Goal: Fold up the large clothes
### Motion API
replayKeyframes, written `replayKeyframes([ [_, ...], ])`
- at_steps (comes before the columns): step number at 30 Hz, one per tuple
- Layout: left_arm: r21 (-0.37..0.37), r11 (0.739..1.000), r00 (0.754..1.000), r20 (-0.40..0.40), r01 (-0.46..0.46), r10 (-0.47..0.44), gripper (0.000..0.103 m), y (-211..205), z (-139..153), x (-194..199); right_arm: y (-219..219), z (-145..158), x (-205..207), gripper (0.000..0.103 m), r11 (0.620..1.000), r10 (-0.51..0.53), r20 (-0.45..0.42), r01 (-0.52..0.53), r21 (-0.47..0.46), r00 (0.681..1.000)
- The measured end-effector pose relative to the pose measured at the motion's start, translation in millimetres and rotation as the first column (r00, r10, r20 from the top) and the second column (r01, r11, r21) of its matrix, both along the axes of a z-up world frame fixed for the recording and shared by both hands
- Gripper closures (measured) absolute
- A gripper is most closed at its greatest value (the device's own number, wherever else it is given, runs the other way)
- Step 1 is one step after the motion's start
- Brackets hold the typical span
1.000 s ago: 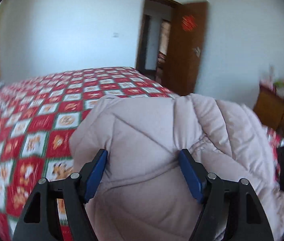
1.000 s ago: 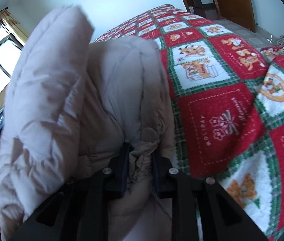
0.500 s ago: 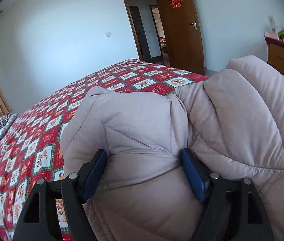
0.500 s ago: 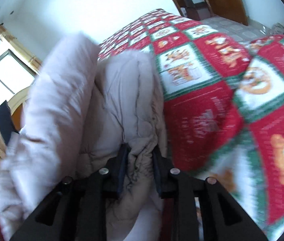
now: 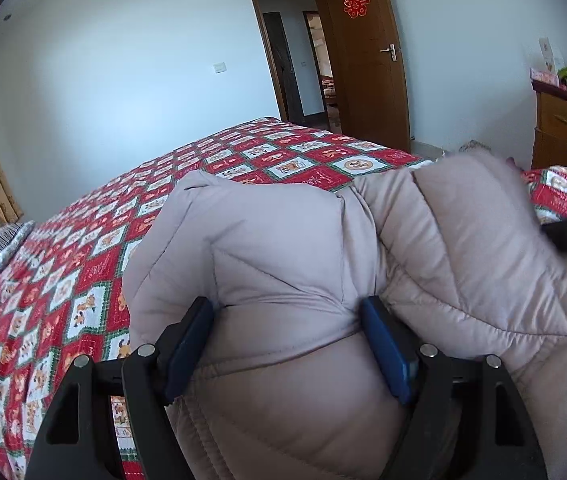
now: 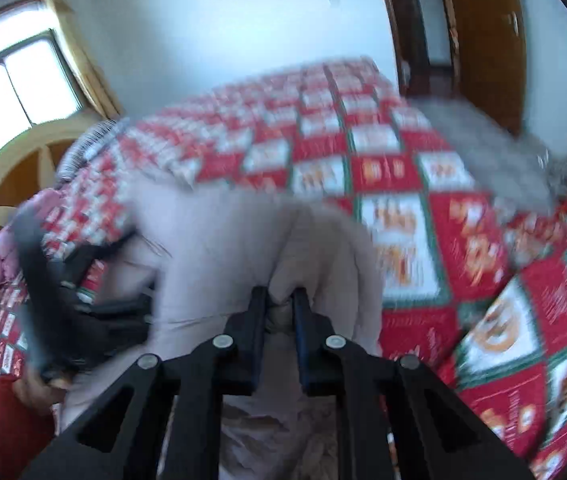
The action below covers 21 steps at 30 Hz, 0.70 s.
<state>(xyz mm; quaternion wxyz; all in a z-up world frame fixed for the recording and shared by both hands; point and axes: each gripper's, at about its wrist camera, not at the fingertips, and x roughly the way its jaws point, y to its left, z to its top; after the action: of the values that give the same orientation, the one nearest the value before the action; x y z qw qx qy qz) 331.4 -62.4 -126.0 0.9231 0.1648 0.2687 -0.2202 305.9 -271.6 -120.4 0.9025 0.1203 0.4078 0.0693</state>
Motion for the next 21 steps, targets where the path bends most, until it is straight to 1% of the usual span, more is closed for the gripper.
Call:
replayKeyframes([
  [3,-0.041,0.999,1.0,-0.011,0.001,-0.001,0.024,6,1,2,-6,-18,-8,0.09,0.996,-0.087,0.0,0.087,-0.009,0.996],
  [4,-0.059,0.998,1.0,-0.011,-0.004,0.004,0.023,8,2,2,-8,-29,-9,0.093,0.993,-0.115,-0.011,0.115,0.0,0.993],
  [6,-0.111,0.994,1.0,-0.013,-0.02,0.018,0.021,16,2,4,-7,-48,-11,0.103,0.988,-0.152,-0.028,0.153,0.019,0.988],
  [8,-0.129,0.991,0.999,-0.023,-0.041,0.039,0.02,19,1,7,-4,-56,-12,0.103,0.985,-0.17,-0.02,0.171,0.04,0.985],
  [10,-0.149,0.987,0.998,-0.044,-0.06,0.054,0.018,20,-4,13,-1,-57,-11,0.103,0.984,-0.174,-0.018,0.174,0.032,0.985],
  [12,-0.163,0.984,0.995,-0.079,-0.068,0.056,0.015,20,-8,22,-3,-60,-9,0.103,0.983,-0.175,-0.015,0.176,0.054,0.984],
  [14,-0.149,0.986,0.993,-0.104,-0.072,0.057,0.014,16,-10,26,-8,-61,-10,0.103,0.981,-0.178,-0.02,0.179,0.078,0.984],
  [17,-0.113,0.99,0.994,-0.077,-0.082,0.074,0.013,12,-7,19,-7,-56,-8,0.103,0.983,-0.173,-0.013,0.173,0.066,0.985],
  [18,-0.108,0.991,0.994,-0.079,-0.081,0.073,0.013,14,-5,17,-7,-52,-9,0.103,0.984,-0.167,-0.014,0.168,0.062,0.986],
  [20,-0.11,0.991,0.991,-0.115,-0.082,0.069,0.013,22,2,13,-13,-36,-16,0.097,0.986,-0.146,-0.04,0.149,0.081,0.989],
  [21,-0.139,0.986,0.987,-0.143,-0.089,0.069,0.013,30,9,11,-17,-28,-23,0.092,0.984,-0.144,-0.041,0.147,0.105,0.989],
])
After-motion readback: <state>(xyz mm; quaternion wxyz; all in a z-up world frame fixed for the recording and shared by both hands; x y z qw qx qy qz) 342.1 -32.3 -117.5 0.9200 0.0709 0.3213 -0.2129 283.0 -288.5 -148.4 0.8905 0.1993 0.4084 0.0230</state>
